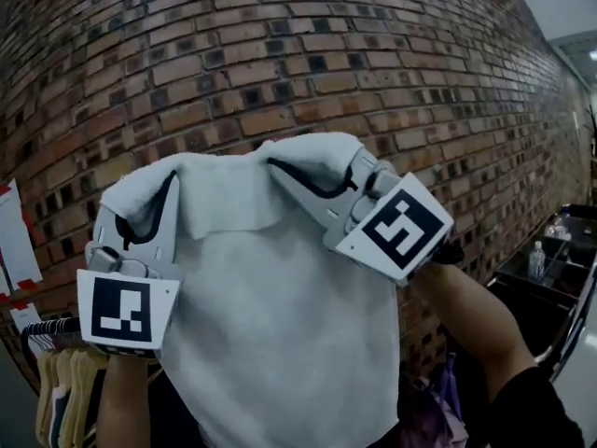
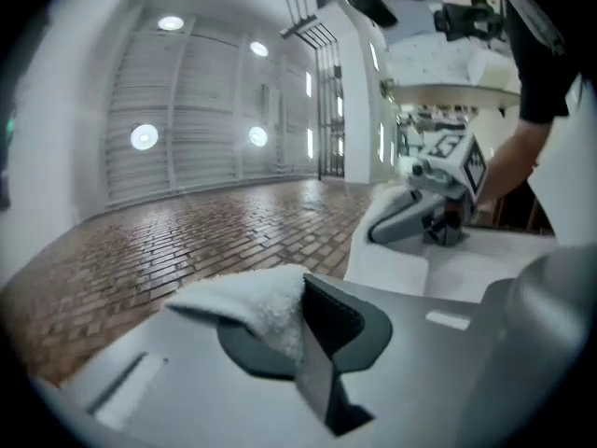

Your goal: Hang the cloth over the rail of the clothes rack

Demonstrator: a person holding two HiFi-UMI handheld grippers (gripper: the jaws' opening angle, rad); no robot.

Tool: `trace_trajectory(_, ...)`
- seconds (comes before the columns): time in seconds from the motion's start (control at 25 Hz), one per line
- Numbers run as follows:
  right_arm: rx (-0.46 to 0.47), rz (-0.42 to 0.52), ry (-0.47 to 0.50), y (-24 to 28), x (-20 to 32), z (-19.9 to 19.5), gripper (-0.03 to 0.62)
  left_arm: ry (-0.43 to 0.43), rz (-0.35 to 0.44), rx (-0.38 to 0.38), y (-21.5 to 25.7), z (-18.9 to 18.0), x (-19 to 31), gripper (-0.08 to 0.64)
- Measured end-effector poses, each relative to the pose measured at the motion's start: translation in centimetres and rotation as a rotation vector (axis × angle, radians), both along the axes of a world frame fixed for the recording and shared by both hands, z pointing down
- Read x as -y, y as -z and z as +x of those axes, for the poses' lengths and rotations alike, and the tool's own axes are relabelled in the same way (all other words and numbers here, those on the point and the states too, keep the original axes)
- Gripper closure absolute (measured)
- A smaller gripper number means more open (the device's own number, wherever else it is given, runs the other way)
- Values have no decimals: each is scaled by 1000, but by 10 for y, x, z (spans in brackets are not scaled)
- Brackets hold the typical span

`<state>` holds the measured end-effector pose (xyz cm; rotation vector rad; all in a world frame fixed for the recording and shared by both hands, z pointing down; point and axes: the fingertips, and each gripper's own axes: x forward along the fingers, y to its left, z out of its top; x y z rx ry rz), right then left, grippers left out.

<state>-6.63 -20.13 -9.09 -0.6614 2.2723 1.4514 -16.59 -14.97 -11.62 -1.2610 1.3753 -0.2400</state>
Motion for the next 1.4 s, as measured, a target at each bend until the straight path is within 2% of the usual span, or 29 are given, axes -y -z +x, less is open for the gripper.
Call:
trace_trajectory(0.08,-161,25,-56,-5,26,-34,575,154,-93,123,-9,-5,47,538)
trace_trajectory(0.12,-269,32,-90,-13,42,-53,575,223,-176,187,-20,-9,73,538)
trace_trajectory(0.2,-490,5,-157,-38,74,-86,575,327,-422,285,-53,-22,127,538)
trace_trajectory(0.28,-672,-53,-208,-67,102,-108,575,379,-699,315,-95,-40,171,538)
trace_trajectory(0.32,-749,-90,-224,-81,115,-116,575,398,-822,299,-115,-54,187,538)
trace_trajectory(0.4,-851,-181,-221,-103,133,-125,575,417,-1035,210,-149,-83,203,538)
trace_trajectory(0.56,-965,-409,-149,-138,155,-132,575,271,-1460,31,-218,-98,199,538)
trace_trajectory(0.64,-1049,-530,-117,-162,160,-133,575,229,-1634,-30,-245,-99,191,537)
trace_trajectory(0.68,-1082,-581,-108,-171,162,-133,575,217,-1679,-48,-252,-99,188,537)
trace_trajectory(0.76,-1115,-660,-97,-181,164,-132,574,202,-1699,-76,-255,-100,186,519)
trace_trajectory(0.8,-1126,-705,-97,-186,165,-130,557,198,-1695,-90,-254,-99,186,456)
trace_trajectory(0.84,-1140,-751,-108,-191,168,-126,464,194,-1689,-103,-252,-99,187,423)
trace_trajectory(0.88,-1155,-782,-125,-196,171,-122,416,185,-1681,-117,-250,-98,187,390)
trace_trajectory(0.92,-1164,-795,-139,-198,174,-119,397,170,-1671,-131,-246,-96,188,366)
trace_trajectory(1.0,-1145,-808,-110,-193,173,-118,391,108,-1646,-171,-236,-92,187,339)
trace_trajectory(1.12,-1074,-883,59,-173,157,-119,390,13,-1620,-225,-223,-88,184,284)
trace_trajectory(1.32,-1056,-907,205,-159,138,-119,390,-86,-1628,-255,-215,-83,180,284)
trace_trajectory(1.4,-1065,-903,159,-162,144,-117,390,-107,-1606,-269,-206,-85,180,284)
